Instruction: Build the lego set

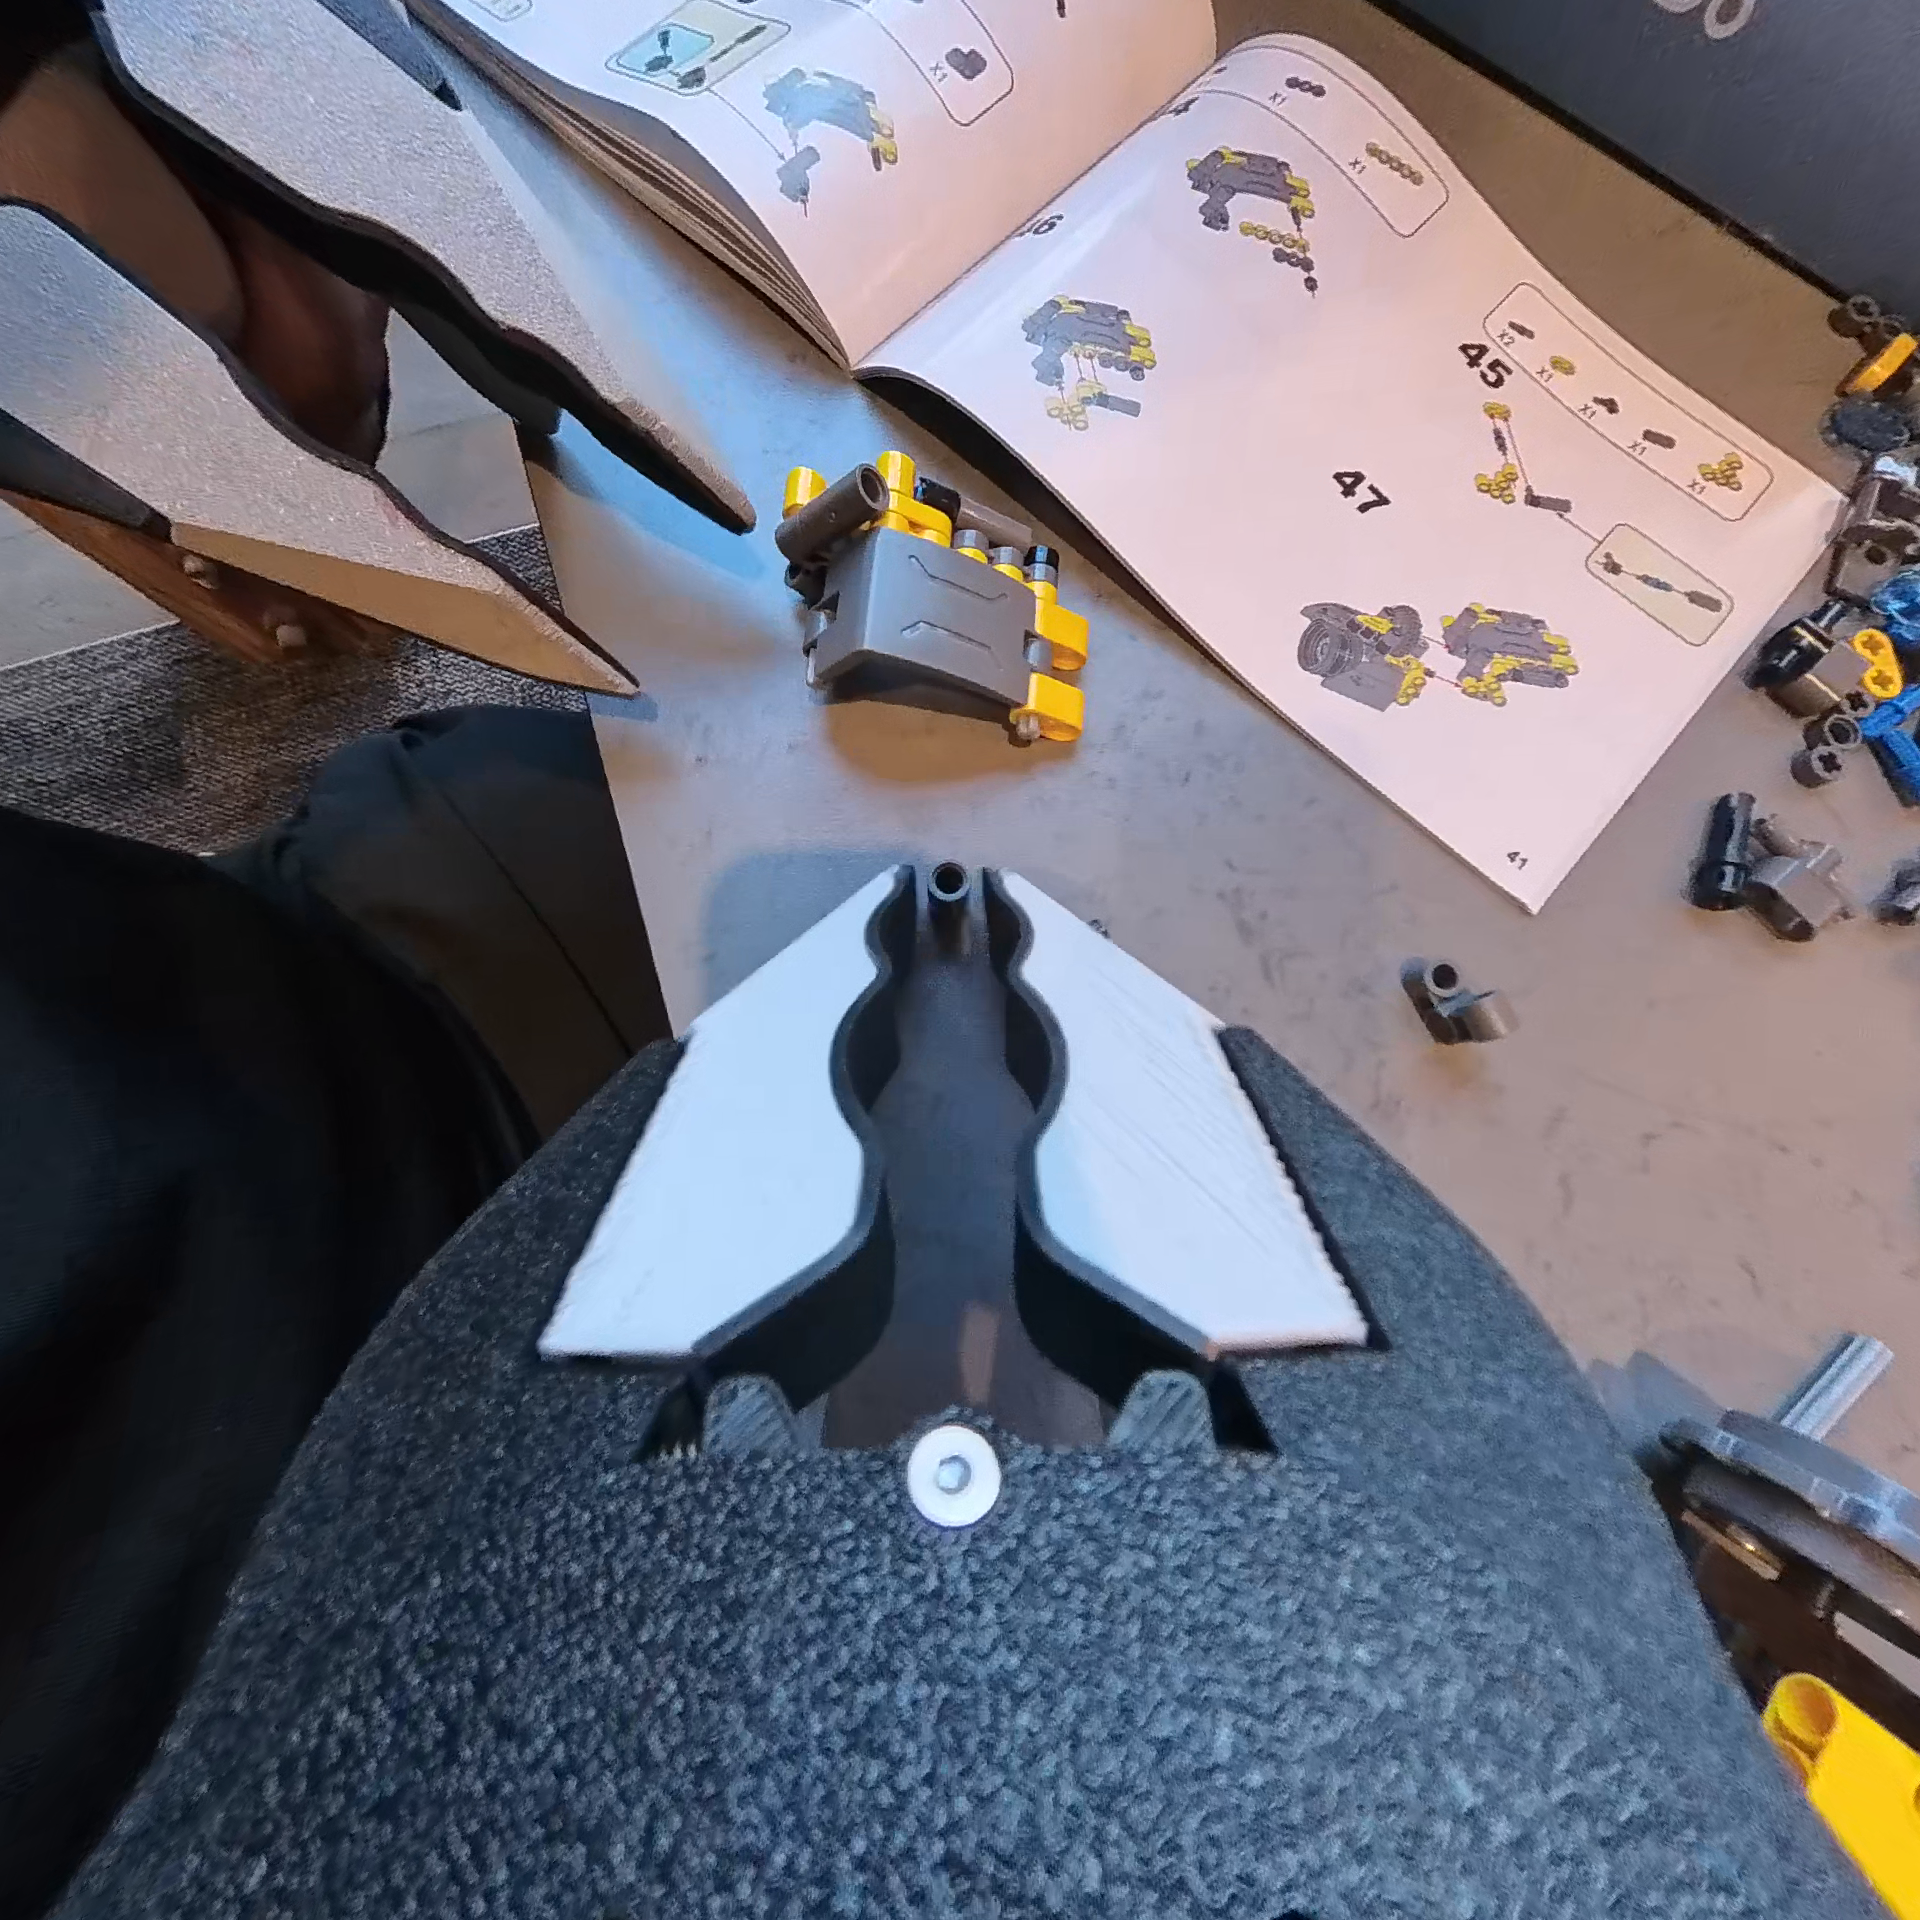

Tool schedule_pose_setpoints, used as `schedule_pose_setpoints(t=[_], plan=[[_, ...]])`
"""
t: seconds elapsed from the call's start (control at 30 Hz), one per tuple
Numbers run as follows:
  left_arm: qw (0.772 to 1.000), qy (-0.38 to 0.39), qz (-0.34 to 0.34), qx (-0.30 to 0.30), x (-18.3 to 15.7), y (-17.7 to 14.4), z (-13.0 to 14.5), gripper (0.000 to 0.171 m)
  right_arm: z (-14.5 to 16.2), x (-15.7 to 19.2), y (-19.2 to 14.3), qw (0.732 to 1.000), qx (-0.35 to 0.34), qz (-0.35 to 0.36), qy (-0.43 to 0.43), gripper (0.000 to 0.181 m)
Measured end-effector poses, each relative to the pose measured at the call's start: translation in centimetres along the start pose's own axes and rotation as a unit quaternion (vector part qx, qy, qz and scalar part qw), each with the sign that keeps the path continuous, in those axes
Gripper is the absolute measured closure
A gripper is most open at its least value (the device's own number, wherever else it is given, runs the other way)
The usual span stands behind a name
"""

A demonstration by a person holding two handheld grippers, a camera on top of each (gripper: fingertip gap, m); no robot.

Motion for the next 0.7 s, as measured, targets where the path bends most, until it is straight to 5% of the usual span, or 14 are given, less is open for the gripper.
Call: schedule_pose_setpoints(t=[0.43,0.7], plan=[[1.000,-0.012,-0.004,-0.004,0.4,-0.2,0.1,0.141,0.4,-1.0,-3.5,1.000,-0.022,0.016,-0.004,0.158],[1.000,-0.008,-0.005,-0.005,0.2,-0.2,-0.1,0.141,-0.1,-3.5,-3.4,0.988,0.114,0.024,-0.104,0.158]])
Point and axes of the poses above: each gripper's, where its closed fingertips meet, y out along the fingers, z out of its underside, x = y × z across the jaws, the point moved 10 cm from there along -y, back along the fingers, and after that the axes turned 1 degree about -y, right-handed, at the moved point
